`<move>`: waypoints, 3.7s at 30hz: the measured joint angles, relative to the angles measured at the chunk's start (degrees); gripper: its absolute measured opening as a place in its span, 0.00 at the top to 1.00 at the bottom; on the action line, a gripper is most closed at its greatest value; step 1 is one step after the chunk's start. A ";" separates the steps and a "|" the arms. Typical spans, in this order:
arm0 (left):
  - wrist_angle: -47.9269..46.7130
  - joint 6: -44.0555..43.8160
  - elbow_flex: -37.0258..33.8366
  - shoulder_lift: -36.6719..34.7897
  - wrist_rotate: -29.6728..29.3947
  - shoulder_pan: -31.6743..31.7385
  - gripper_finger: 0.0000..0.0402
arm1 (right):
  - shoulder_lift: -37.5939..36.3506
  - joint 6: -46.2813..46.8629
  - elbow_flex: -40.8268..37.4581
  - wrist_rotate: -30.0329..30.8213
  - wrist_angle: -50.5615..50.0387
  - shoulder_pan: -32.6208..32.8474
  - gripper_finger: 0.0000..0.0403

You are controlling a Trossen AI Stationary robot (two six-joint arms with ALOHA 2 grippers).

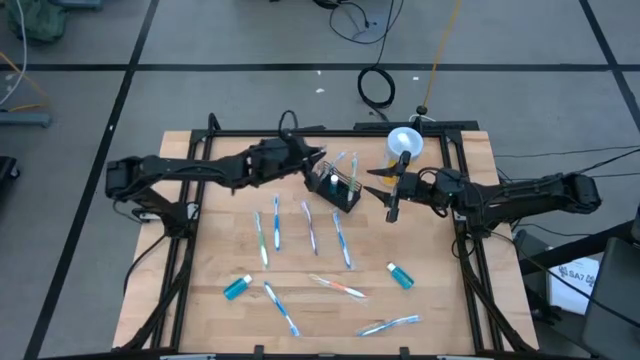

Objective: Pick & Place toothbrushing station
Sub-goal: Put the purple toothbrush into the black organizer, then put the blue toothbrush into the black organizer

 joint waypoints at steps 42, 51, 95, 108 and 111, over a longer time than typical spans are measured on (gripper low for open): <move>-17.47 -5.62 -0.04 3.81 -3.19 -1.28 0.54 | 0.04 0.20 0.00 -0.11 -0.83 0.02 0.55; -22.74 -5.27 -0.04 -3.03 -4.23 -1.43 0.54 | 0.04 0.20 0.00 -0.11 -0.85 0.04 0.55; -51.24 -64.67 -0.97 16.56 -1.75 -8.28 0.54 | 0.04 0.46 -0.02 -0.14 -2.12 0.08 0.55; -49.37 -61.12 -0.96 16.89 -2.56 -7.91 0.85 | 0.04 0.22 -0.02 -0.14 -2.10 0.08 0.55; -49.37 -60.84 -1.00 16.86 -2.56 -7.88 0.92 | 0.04 0.22 -0.02 -0.14 -2.11 0.08 0.55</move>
